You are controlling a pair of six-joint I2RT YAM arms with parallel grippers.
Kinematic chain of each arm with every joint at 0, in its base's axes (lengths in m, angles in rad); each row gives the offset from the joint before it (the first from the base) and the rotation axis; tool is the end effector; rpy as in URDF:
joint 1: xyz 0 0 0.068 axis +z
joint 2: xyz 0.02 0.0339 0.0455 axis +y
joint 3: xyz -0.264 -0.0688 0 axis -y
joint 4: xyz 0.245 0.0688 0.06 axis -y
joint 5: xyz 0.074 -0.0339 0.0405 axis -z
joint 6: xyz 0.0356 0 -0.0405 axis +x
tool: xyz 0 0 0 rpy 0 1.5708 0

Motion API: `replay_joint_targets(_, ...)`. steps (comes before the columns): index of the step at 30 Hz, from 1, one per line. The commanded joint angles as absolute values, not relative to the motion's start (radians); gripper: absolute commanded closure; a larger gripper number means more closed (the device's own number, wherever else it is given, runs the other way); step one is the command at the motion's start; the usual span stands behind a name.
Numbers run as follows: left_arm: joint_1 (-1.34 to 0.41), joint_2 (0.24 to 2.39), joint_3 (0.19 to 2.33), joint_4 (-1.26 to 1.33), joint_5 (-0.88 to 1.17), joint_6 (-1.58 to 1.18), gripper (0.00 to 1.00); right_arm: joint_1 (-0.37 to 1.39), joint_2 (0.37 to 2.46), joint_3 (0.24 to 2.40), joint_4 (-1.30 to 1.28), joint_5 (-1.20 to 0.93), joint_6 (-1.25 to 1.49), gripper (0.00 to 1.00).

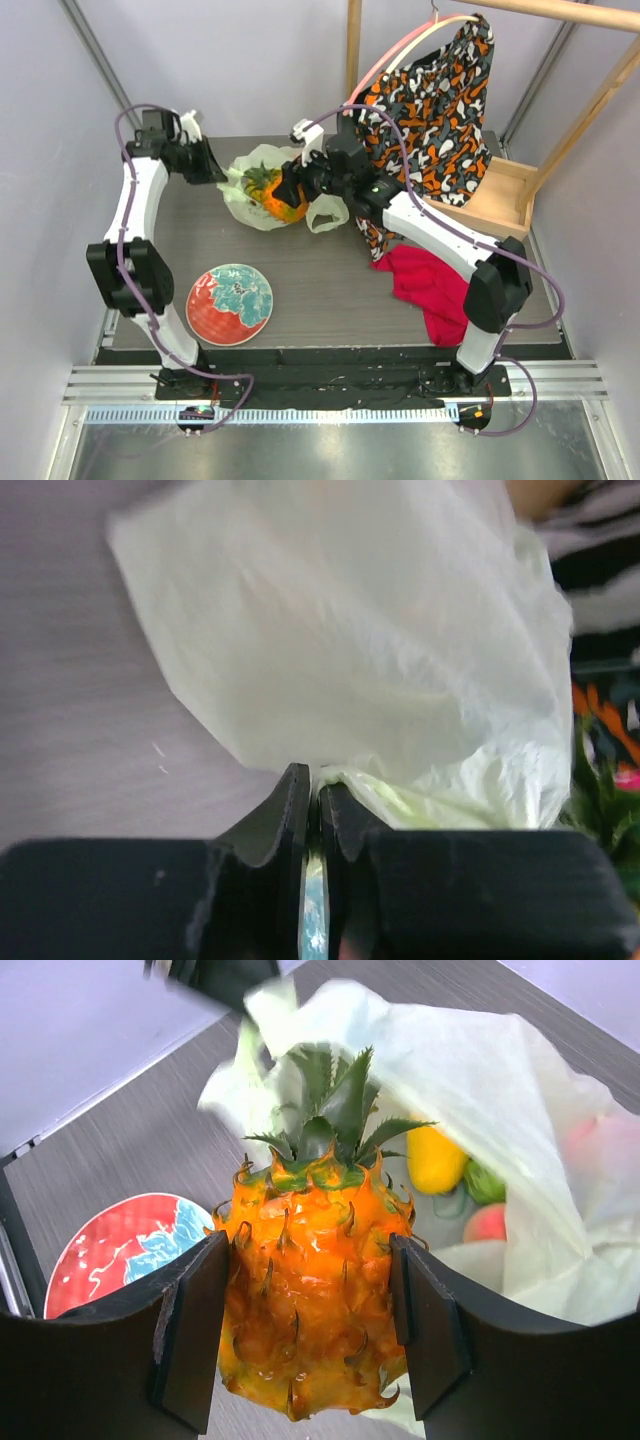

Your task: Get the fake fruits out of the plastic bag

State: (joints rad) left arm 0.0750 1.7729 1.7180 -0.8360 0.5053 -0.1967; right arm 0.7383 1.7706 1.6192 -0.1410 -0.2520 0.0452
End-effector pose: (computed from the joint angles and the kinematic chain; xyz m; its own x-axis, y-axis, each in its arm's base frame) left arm 0.3872 0.0118 0.3368 -0.8070 -0.2321 -0.5430 0.0818 0.8667 -0.4920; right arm 0.3102 0.2943 0.3633 -0.2504 -0.1687 -0.9533 -0.8179 0.5638 0.1151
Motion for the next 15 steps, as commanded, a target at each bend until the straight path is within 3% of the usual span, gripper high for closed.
replay_joint_targets(1, 0.150, 1.864, 1.919, -0.899, 0.457, -0.186, 0.76, 0.730, 1.654, 1.527, -0.064, -0.210, 0.061, 0.99)
replay_joint_targets(2, 0.147, 1.849, 1.936, -0.899, 0.469, -0.170, 0.67, 0.729, 1.640, 1.513, -0.063, -0.213, 0.051, 0.99)
replay_joint_targets(4, 0.137, 1.803, 1.919, -0.891, 0.550, -0.164, 0.62, 0.730, 1.628, 1.503, -0.118, -0.206, 0.016, 0.99)
replay_joint_targets(5, 0.135, 1.775, 1.883, -0.881, 0.583, -0.167, 0.50, 0.727, 1.632, 1.512, -0.141, -0.189, 0.005, 0.99)
replay_joint_targets(9, 0.120, 1.610, 1.821, -0.909, 0.742, -0.163, 0.26, 0.690, 1.600, 1.514, -0.176, -0.225, -0.015, 0.99)
replay_joint_targets(15, 0.118, 1.496, 1.833, -0.980, 1.029, -0.175, 0.17, 0.669, 1.459, 1.487, -0.112, -0.402, -0.002, 0.99)
